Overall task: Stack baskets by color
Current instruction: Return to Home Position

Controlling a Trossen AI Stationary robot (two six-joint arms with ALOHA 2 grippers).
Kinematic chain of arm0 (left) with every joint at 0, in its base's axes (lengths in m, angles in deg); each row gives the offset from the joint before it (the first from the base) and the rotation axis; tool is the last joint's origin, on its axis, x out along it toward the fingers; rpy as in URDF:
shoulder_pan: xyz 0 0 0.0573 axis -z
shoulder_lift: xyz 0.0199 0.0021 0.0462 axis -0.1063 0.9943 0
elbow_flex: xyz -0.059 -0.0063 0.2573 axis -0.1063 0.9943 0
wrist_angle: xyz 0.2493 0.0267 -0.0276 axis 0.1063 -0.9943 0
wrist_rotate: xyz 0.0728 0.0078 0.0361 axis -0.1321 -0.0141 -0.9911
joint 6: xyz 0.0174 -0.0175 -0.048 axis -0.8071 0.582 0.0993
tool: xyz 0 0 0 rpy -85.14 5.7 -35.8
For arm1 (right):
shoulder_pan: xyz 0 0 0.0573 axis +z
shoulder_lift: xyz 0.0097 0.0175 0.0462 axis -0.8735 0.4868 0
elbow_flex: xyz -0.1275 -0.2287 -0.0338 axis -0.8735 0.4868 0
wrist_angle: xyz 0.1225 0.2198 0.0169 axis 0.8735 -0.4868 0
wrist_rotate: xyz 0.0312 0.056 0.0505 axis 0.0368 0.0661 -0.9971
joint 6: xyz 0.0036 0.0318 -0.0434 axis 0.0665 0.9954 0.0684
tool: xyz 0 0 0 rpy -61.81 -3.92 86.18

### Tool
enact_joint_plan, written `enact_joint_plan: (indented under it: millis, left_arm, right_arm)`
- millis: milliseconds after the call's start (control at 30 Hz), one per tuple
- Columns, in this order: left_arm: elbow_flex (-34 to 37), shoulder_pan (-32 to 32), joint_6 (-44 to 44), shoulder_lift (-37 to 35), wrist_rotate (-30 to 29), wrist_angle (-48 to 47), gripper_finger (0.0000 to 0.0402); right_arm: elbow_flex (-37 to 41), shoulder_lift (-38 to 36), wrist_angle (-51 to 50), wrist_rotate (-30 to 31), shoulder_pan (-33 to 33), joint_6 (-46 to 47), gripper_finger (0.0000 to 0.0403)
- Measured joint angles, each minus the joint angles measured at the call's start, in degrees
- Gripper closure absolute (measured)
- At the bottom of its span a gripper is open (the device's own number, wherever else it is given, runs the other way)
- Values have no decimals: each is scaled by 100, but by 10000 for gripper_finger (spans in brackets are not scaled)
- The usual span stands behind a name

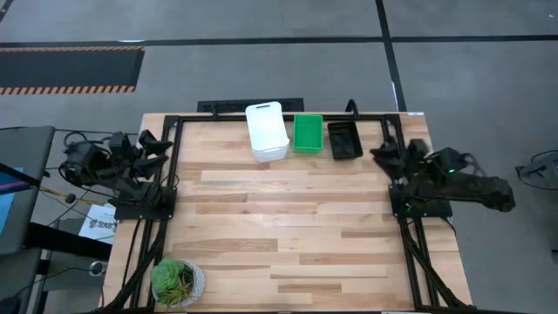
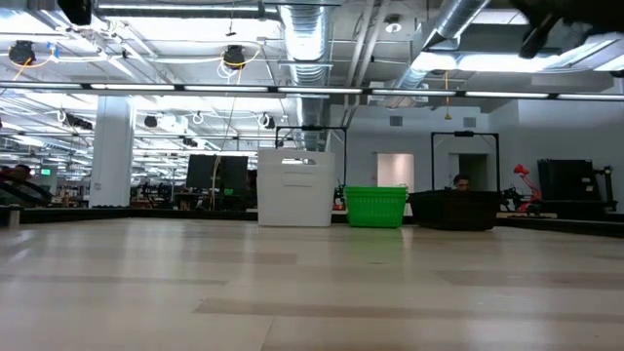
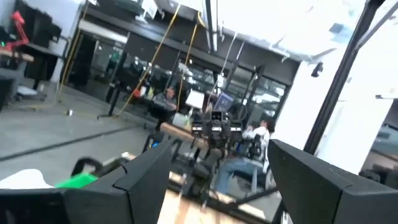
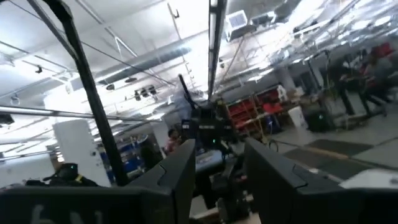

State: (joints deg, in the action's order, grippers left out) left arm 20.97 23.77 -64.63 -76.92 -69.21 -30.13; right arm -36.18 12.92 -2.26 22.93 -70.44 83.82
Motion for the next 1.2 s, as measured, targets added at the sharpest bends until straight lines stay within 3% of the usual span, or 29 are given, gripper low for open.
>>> enact_joint_plan:
  millis: [267, 367, 467, 567, 700, 833, 1200]
  left_arm:
    - [311, 0, -16, 81, 87, 211, 145]
    - [313, 0, -37, 74, 244, 300, 145]
    - [165, 1, -366, 70, 259, 514, 145]
    - [-225, 2, -614, 48, 305, 492, 145]
    - [-391, 2, -754, 11, 629, 226, 145]
    - [-375, 0, -578, 13, 632, -506, 145]
    - [227, 2, -708, -1, 437, -497, 145]
  right_arm:
    - [1305, 1543, 3501, 519, 978, -355, 242]
    - [1338, 2005, 4155, 886, 1367, -729, 241]
    - [1231, 1875, 4274, 967, 1472, -1029, 243]
    - [957, 1308, 3742, 853, 1472, -1209, 245]
    - [499, 455, 1660, 943, 1469, -1221, 244]
    - [402, -73, 562, 1008, 1471, -1260, 241]
    - [419, -543, -348, 1035, 1394, -1197, 243]
